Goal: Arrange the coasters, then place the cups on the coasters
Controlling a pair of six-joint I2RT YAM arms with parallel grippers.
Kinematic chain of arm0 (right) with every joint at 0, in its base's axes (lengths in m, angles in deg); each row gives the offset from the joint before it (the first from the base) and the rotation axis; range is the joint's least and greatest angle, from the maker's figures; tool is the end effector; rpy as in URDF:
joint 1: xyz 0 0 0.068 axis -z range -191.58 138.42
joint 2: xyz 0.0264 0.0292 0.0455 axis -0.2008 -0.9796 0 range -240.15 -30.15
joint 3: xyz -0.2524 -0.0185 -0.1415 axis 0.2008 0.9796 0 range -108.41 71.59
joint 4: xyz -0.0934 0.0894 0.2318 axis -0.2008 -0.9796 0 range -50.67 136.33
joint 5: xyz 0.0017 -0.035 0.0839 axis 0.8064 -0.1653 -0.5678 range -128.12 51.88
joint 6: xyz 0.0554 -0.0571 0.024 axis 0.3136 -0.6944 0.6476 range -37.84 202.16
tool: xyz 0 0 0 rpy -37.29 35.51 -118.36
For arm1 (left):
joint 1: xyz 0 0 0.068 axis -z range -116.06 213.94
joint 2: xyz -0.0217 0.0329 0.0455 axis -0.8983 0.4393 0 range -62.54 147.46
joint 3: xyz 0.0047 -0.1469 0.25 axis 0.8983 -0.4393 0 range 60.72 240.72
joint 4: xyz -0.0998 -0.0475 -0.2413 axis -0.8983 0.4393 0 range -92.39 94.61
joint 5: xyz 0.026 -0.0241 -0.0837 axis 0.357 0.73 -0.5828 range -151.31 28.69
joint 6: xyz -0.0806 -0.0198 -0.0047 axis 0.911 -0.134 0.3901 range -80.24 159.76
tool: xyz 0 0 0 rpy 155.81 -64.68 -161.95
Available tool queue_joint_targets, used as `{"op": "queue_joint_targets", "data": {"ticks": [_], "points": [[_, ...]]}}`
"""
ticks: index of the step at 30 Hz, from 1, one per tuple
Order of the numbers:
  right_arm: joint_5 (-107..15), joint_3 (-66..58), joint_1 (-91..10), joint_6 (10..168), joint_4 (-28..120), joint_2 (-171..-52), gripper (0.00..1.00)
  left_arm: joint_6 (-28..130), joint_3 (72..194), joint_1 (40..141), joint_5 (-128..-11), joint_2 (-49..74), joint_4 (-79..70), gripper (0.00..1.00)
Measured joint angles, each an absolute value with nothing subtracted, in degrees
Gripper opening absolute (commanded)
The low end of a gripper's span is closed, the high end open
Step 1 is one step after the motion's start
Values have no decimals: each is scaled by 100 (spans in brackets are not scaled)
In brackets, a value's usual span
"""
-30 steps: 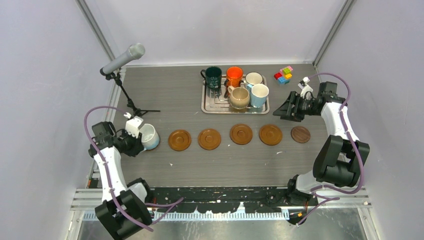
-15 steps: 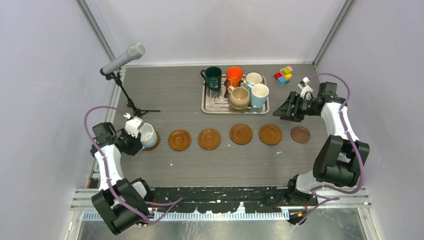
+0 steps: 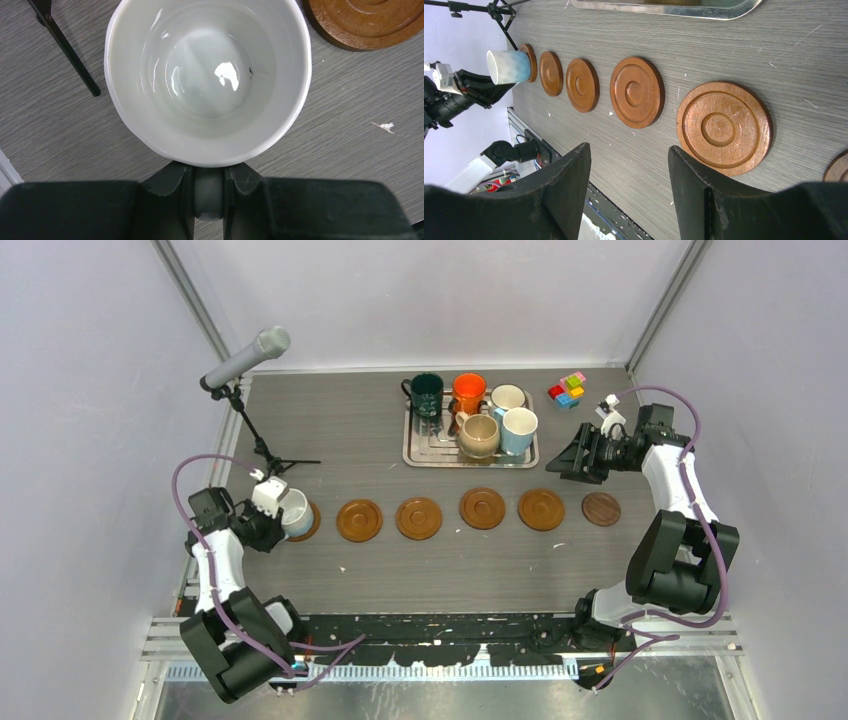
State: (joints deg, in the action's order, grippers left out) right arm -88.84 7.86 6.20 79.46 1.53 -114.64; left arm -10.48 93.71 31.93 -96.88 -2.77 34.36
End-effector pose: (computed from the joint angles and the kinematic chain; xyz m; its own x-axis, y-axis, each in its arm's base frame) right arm 0.2998 -0.0372 0.2524 -0.8607 0.2448 -0.4464 -0.1522 0.7130 0.6845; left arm 0.1809 0.0634 0.1791 -0.6479 0.3324 -0.6854 0.4484 0.8938 0.0097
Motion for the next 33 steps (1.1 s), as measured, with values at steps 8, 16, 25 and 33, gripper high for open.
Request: {"op": "queue_joint_targets", "data": {"ticks": [8, 16, 25, 33], "points": [[-8884, 791, 620, 7946, 158, -11464, 63, -1043, 9329, 3191, -9649, -207, 3231, 40], [-8884, 806, 620, 7946, 164, -11464, 63, -1319, 9415, 3191, -9649, -140, 3480, 89], [-8897, 819, 620, 7948, 164, -11464, 63, -1714, 10492, 3193, -9692, -258, 4752, 100], [-8950, 819, 620, 7946, 162, -11492, 63, -1588, 11493, 3718, -9616, -61, 5281, 100]]}}
